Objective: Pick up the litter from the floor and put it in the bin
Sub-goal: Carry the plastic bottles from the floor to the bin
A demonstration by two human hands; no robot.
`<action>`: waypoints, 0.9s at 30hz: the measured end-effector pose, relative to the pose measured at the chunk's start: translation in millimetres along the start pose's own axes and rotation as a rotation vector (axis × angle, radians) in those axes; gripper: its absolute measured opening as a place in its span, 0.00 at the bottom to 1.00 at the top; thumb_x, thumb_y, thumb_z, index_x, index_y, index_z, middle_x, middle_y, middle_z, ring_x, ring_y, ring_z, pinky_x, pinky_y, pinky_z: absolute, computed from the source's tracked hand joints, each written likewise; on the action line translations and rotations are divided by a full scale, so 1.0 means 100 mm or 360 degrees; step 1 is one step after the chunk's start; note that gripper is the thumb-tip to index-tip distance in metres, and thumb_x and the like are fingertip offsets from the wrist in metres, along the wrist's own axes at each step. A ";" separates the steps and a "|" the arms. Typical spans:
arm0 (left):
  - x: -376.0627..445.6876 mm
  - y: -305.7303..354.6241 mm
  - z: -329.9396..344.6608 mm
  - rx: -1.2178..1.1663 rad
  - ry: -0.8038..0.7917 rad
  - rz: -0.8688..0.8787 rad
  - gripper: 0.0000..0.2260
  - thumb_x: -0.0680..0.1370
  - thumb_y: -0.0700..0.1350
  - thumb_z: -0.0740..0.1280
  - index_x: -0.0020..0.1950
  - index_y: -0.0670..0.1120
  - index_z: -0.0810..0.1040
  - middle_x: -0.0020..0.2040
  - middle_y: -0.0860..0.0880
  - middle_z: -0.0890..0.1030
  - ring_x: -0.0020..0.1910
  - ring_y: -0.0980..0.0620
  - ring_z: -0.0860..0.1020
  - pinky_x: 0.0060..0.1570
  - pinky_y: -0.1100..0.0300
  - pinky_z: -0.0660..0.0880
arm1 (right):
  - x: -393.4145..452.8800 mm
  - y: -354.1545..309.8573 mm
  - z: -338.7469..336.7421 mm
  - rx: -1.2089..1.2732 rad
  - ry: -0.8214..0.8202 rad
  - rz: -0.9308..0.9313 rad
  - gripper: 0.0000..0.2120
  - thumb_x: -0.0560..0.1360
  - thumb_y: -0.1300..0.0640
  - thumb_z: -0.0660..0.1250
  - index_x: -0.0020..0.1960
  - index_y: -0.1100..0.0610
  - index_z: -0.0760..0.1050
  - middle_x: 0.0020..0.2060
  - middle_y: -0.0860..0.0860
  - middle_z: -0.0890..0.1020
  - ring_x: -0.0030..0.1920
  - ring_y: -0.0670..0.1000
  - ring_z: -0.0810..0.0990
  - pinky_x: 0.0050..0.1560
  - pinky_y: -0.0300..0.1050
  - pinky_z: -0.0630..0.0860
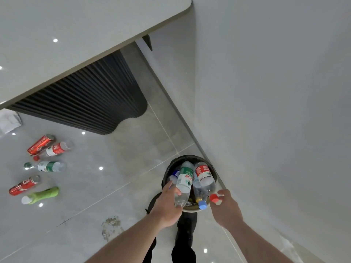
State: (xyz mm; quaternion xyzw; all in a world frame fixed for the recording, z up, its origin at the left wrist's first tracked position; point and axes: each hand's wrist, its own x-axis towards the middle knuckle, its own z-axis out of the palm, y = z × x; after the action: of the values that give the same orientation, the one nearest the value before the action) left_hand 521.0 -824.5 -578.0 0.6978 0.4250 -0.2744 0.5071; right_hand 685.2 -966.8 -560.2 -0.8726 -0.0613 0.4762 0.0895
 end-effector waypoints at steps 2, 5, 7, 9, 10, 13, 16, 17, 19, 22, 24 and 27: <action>-0.09 0.02 -0.04 -0.0015 -0.0021 -0.0005 0.17 0.76 0.44 0.68 0.63 0.54 0.72 0.81 0.53 0.52 0.77 0.52 0.64 0.72 0.60 0.64 | -0.06 0.03 -0.02 -0.0047 -0.0030 -0.0012 0.14 0.78 0.57 0.64 0.62 0.48 0.66 0.53 0.48 0.78 0.47 0.52 0.81 0.49 0.50 0.81; -0.23 0.03 -0.08 -0.0044 -0.0043 -0.0061 0.19 0.72 0.45 0.64 0.62 0.57 0.70 0.78 0.52 0.60 0.73 0.52 0.69 0.72 0.54 0.68 | -0.15 0.07 -0.06 -0.0074 -0.0070 -0.0044 0.19 0.77 0.59 0.65 0.66 0.47 0.68 0.63 0.50 0.78 0.52 0.51 0.80 0.51 0.45 0.78; -0.34 0.03 -0.10 -0.0043 -0.0058 -0.0102 0.20 0.73 0.44 0.64 0.65 0.54 0.70 0.73 0.54 0.65 0.65 0.52 0.74 0.66 0.55 0.72 | -0.20 0.07 -0.09 -0.0083 -0.0094 -0.0043 0.24 0.77 0.59 0.66 0.71 0.48 0.65 0.67 0.51 0.76 0.57 0.52 0.79 0.53 0.43 0.76; -0.43 0.01 -0.11 -0.0020 -0.0036 -0.0127 0.22 0.75 0.43 0.64 0.69 0.50 0.69 0.70 0.56 0.66 0.59 0.52 0.76 0.63 0.57 0.73 | -0.25 0.07 -0.11 -0.0100 -0.0102 -0.0041 0.26 0.77 0.58 0.66 0.73 0.49 0.64 0.69 0.51 0.74 0.55 0.51 0.78 0.51 0.41 0.74; -0.47 -0.01 -0.10 -0.0021 -0.0012 -0.0140 0.23 0.75 0.42 0.64 0.70 0.49 0.69 0.70 0.55 0.66 0.58 0.53 0.76 0.62 0.57 0.73 | -0.27 0.07 -0.11 -0.0115 -0.0107 -0.0042 0.27 0.77 0.58 0.66 0.74 0.49 0.64 0.69 0.52 0.74 0.56 0.51 0.78 0.50 0.40 0.73; -0.59 -0.05 -0.11 -0.0013 0.0052 -0.0187 0.21 0.76 0.42 0.63 0.70 0.50 0.69 0.72 0.54 0.65 0.56 0.52 0.77 0.60 0.57 0.74 | -0.32 0.10 -0.14 -0.0166 -0.0103 -0.0068 0.29 0.76 0.58 0.67 0.75 0.49 0.63 0.70 0.53 0.72 0.60 0.54 0.79 0.50 0.41 0.73; -0.70 -0.10 -0.14 -0.0014 0.0107 -0.0204 0.21 0.77 0.42 0.63 0.70 0.51 0.69 0.72 0.55 0.64 0.57 0.49 0.78 0.61 0.57 0.74 | -0.34 0.11 -0.20 -0.0198 -0.0080 -0.0111 0.30 0.76 0.59 0.67 0.76 0.50 0.63 0.71 0.52 0.69 0.60 0.54 0.78 0.52 0.43 0.74; -0.73 -0.11 -0.14 -0.0022 0.0126 -0.0197 0.21 0.77 0.42 0.63 0.70 0.51 0.69 0.73 0.55 0.63 0.58 0.49 0.78 0.62 0.57 0.73 | -0.32 0.11 -0.23 -0.0210 -0.0075 -0.0142 0.31 0.76 0.59 0.67 0.76 0.50 0.62 0.72 0.51 0.67 0.59 0.53 0.79 0.53 0.43 0.74; -0.72 -0.14 -0.12 -0.0033 0.0163 -0.0199 0.21 0.78 0.42 0.63 0.71 0.52 0.69 0.74 0.56 0.63 0.60 0.49 0.78 0.64 0.57 0.73 | -0.24 0.08 -0.27 -0.0259 -0.0046 -0.0203 0.32 0.76 0.59 0.67 0.77 0.50 0.61 0.72 0.50 0.66 0.57 0.52 0.79 0.57 0.46 0.76; -0.59 -0.20 -0.02 -0.0032 0.0154 -0.0181 0.22 0.78 0.43 0.63 0.71 0.54 0.68 0.72 0.57 0.64 0.57 0.52 0.79 0.63 0.55 0.74 | 0.01 0.06 -0.24 -0.0362 0.0024 -0.0265 0.32 0.75 0.57 0.67 0.76 0.49 0.63 0.72 0.49 0.66 0.65 0.55 0.74 0.65 0.51 0.75; -0.44 -0.20 0.11 0.0020 0.0124 -0.0131 0.24 0.78 0.44 0.63 0.74 0.54 0.65 0.73 0.56 0.63 0.57 0.52 0.79 0.63 0.54 0.74 | 0.20 0.03 -0.18 -0.0444 0.0059 -0.0321 0.32 0.76 0.57 0.67 0.77 0.49 0.61 0.74 0.50 0.65 0.69 0.57 0.69 0.68 0.51 0.71; -0.11 -0.15 0.35 0.0061 0.0070 -0.0018 0.31 0.79 0.45 0.65 0.80 0.55 0.57 0.78 0.54 0.56 0.65 0.50 0.76 0.67 0.55 0.73 | 0.51 0.05 -0.03 -0.0455 0.0053 -0.0365 0.32 0.77 0.57 0.66 0.78 0.49 0.60 0.75 0.51 0.64 0.70 0.58 0.68 0.69 0.51 0.70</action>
State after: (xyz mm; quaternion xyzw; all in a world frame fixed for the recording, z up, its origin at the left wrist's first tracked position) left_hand 504.2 -859.3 -588.0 0.7108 0.4346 -0.2700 0.4827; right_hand 715.2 -962.4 -601.9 -0.8715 -0.2260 0.4348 0.0191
